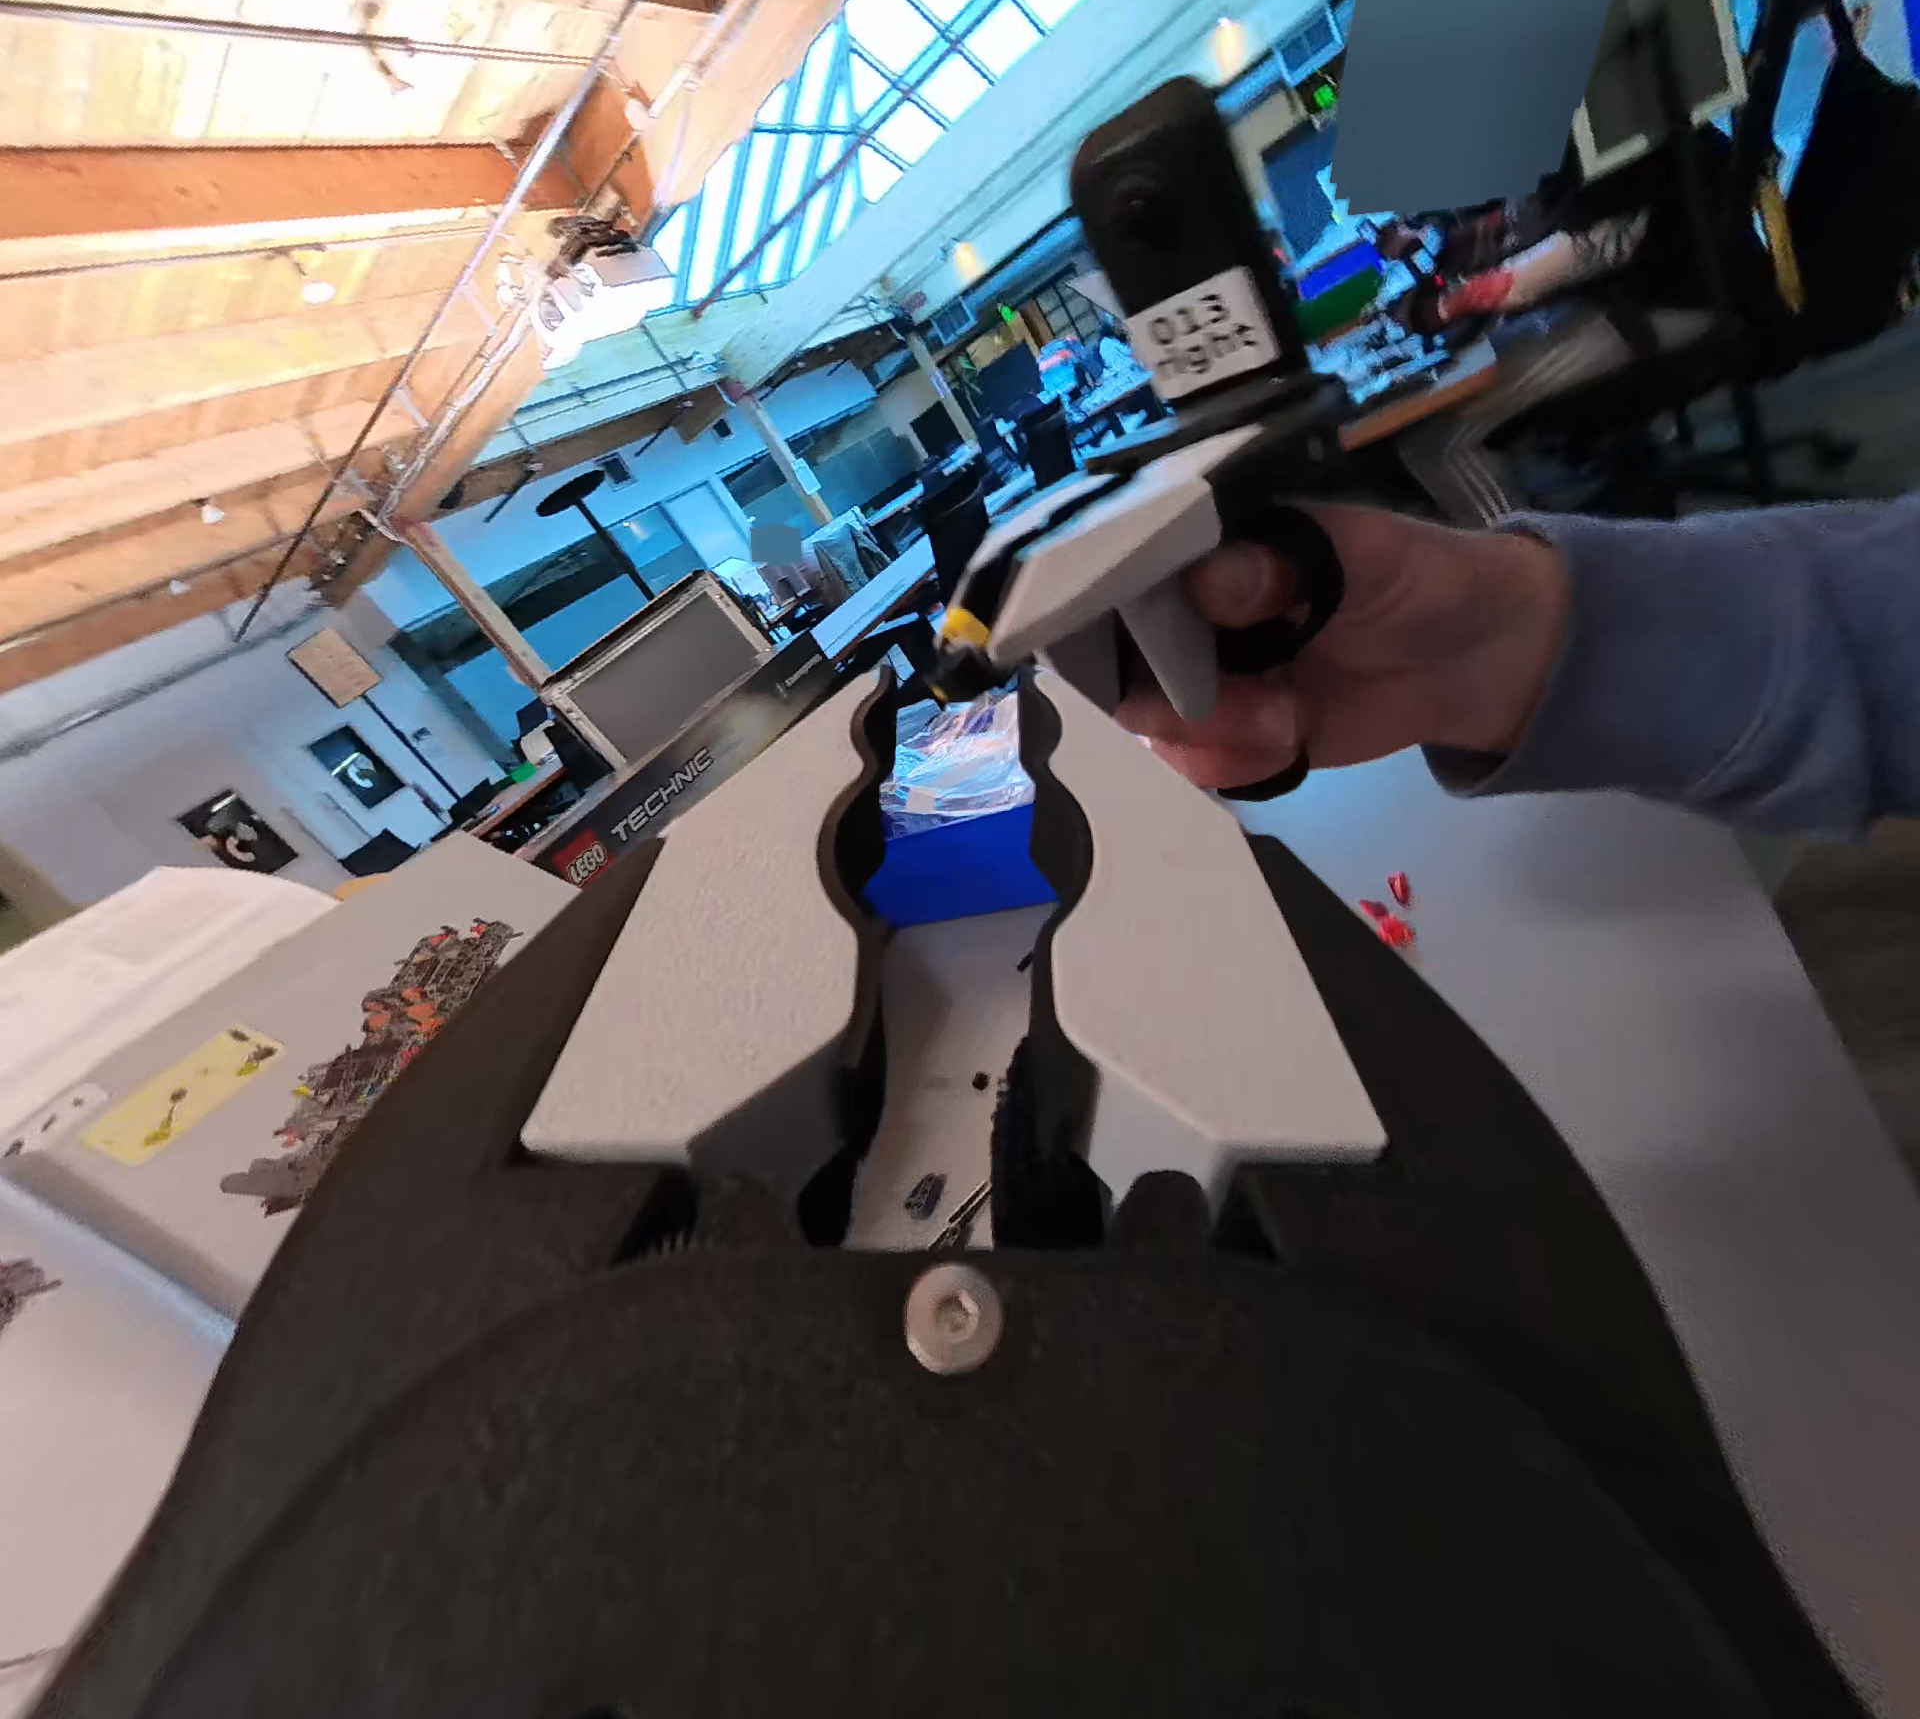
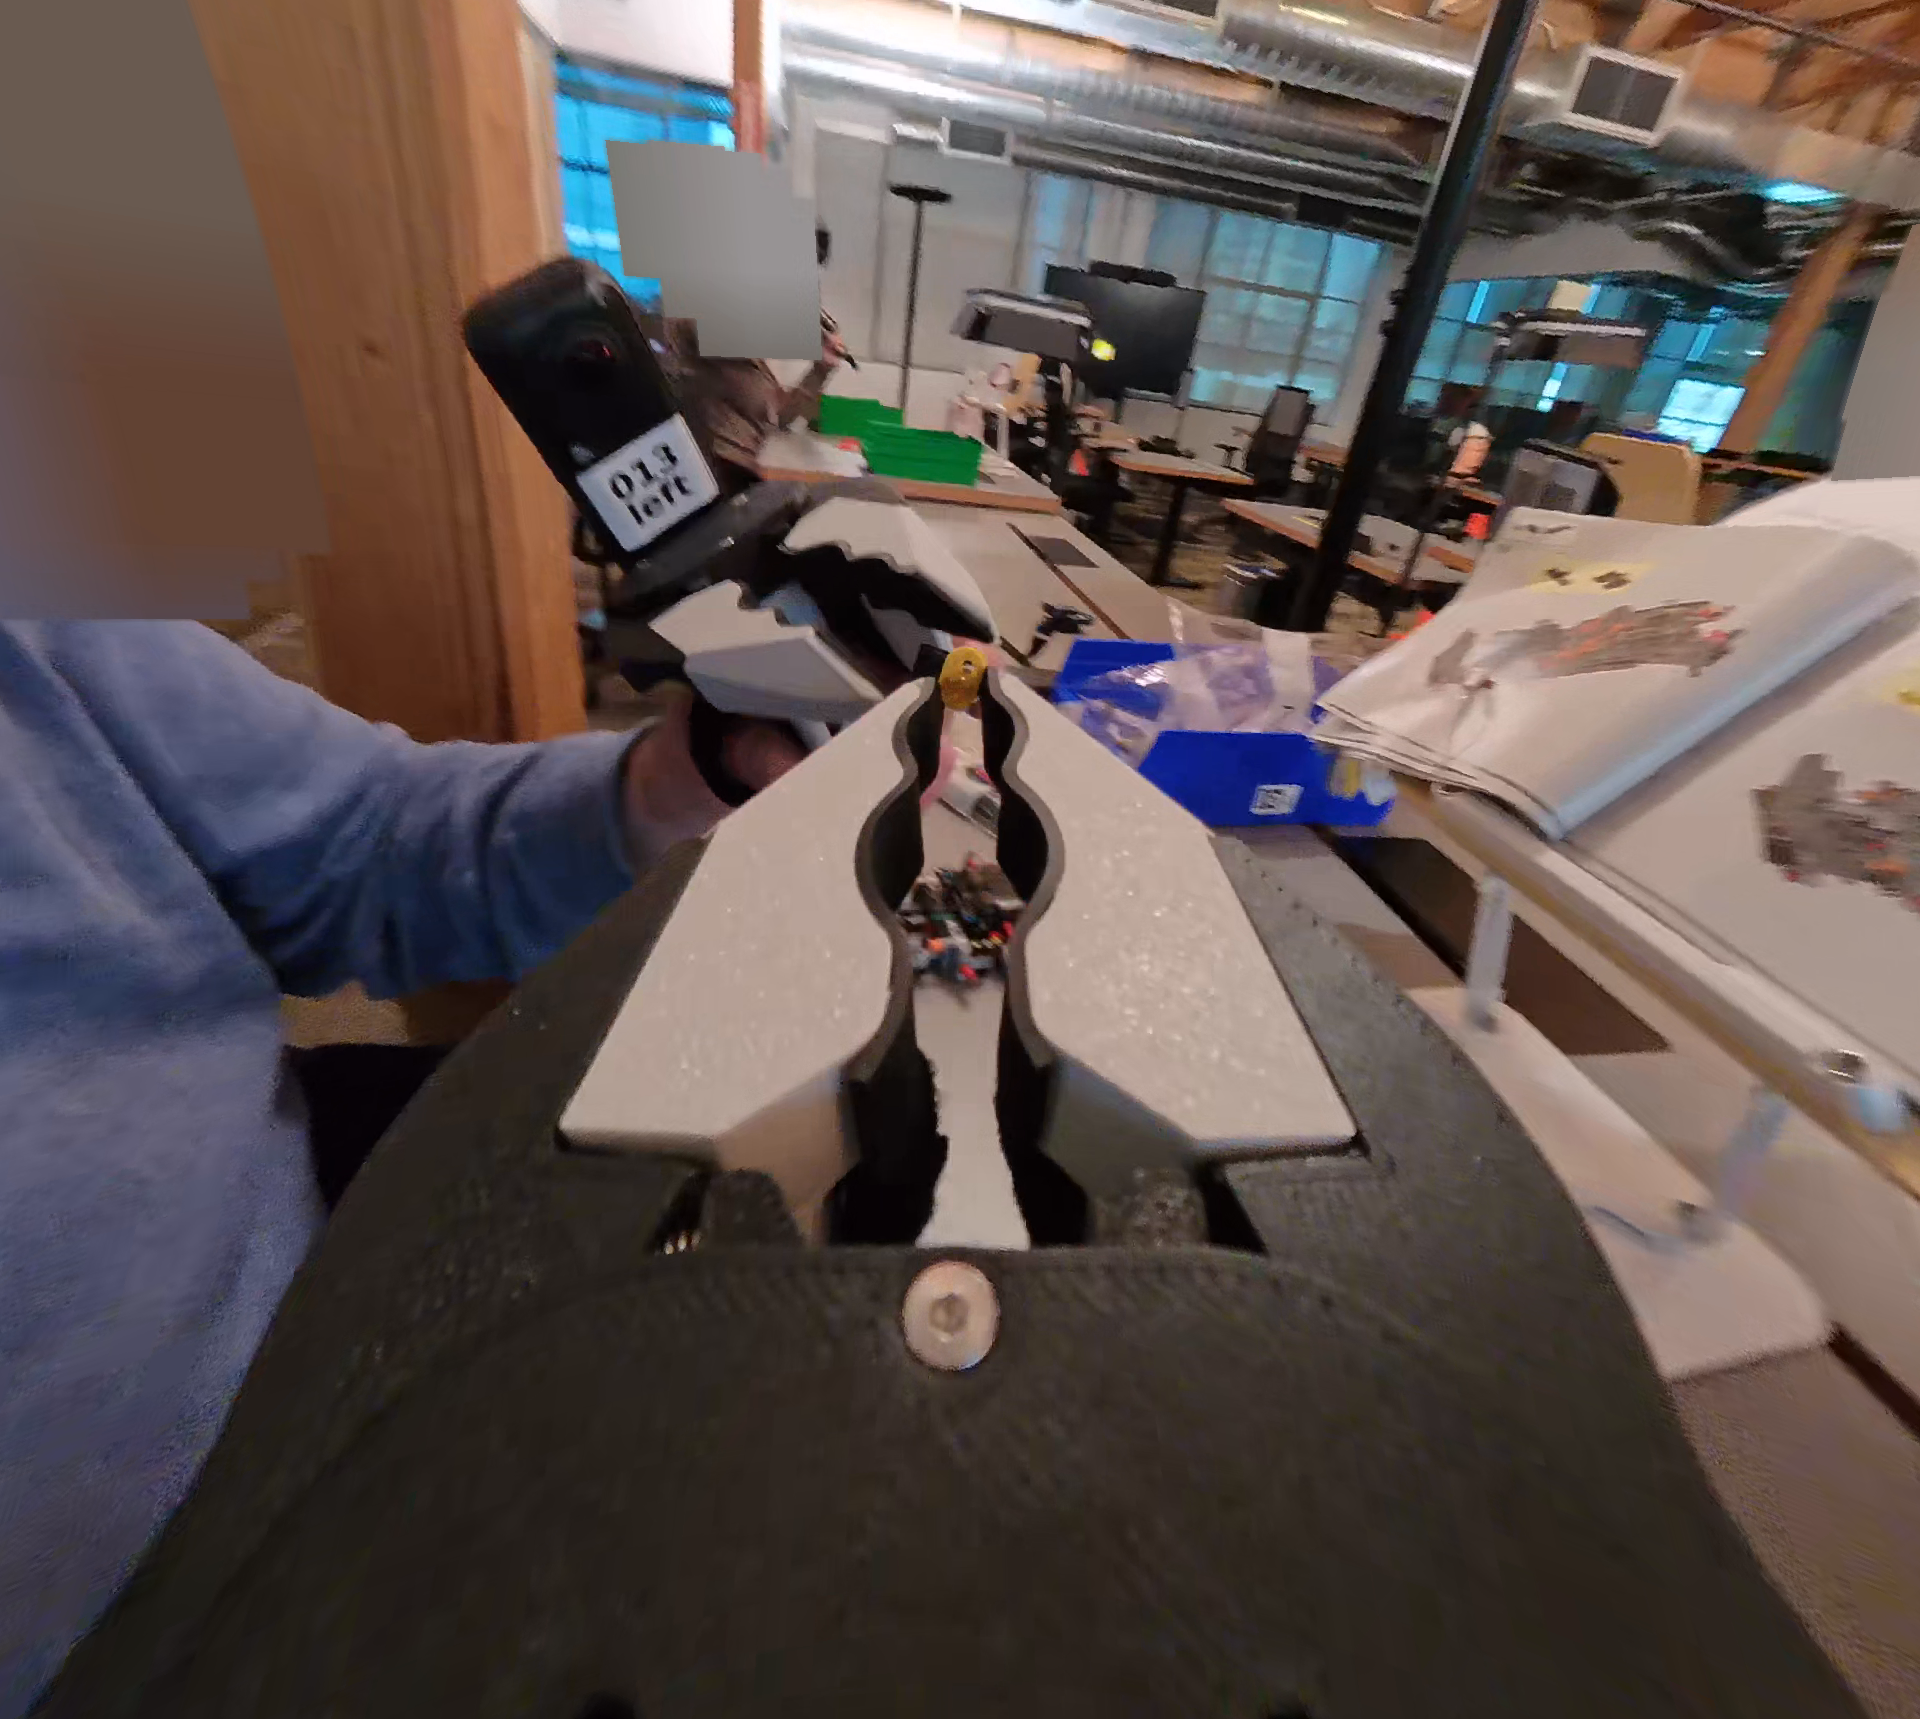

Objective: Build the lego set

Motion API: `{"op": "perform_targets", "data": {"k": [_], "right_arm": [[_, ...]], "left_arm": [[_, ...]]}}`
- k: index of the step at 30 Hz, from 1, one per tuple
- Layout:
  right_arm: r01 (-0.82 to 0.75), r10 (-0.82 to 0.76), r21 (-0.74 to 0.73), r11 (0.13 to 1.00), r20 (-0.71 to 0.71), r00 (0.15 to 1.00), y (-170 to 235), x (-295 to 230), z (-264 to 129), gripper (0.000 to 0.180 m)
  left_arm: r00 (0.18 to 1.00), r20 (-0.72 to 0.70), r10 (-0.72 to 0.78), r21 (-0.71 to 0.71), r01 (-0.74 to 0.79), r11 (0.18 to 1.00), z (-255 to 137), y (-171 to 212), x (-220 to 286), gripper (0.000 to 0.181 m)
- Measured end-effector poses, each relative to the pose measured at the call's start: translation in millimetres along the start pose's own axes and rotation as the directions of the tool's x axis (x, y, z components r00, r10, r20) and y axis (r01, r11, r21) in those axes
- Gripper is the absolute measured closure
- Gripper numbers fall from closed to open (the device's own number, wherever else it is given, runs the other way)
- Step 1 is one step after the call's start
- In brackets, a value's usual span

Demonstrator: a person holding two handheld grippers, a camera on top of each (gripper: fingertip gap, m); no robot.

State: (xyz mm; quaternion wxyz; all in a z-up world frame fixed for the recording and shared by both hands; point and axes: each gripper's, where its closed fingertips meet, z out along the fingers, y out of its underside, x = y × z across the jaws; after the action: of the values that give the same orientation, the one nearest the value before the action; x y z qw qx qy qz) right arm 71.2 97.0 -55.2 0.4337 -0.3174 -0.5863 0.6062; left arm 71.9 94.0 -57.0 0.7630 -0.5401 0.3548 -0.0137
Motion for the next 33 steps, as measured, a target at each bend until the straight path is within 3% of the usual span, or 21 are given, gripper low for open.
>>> {"op": "perform_targets", "data": {"k": [6,11,17,33], "right_arm": [[-0.151,0.139,0.049,0.987,0.190,0.972,1.4,-11.9,-1.1,0.176],[-0.217,0.197,0.055,0.975,0.249,0.948,3.9,-13.7,-0.3,0.176],[-0.217,0.200,0.047,0.975,0.246,0.948,4.4,-14.1,1.7,0.175],[-0.112,0.110,0.032,0.993,0.073,0.991,2.0,-5.3,6.3,0.173]], "left_arm": [[0.997,-0.032,0.068,0.017,-0.068,0.998,-0.3,-5.0,10.7,0.162],[0.994,-0.035,0.107,0.012,-0.107,0.994,-0.2,-5.6,14.4,0.171],[0.993,-0.037,0.110,0.015,-0.109,0.994,-2.3,-5.6,14.4,0.172],[0.994,-0.073,-0.076,0.040,0.079,0.996,-3.3,-3.7,6.0,0.174]]}}
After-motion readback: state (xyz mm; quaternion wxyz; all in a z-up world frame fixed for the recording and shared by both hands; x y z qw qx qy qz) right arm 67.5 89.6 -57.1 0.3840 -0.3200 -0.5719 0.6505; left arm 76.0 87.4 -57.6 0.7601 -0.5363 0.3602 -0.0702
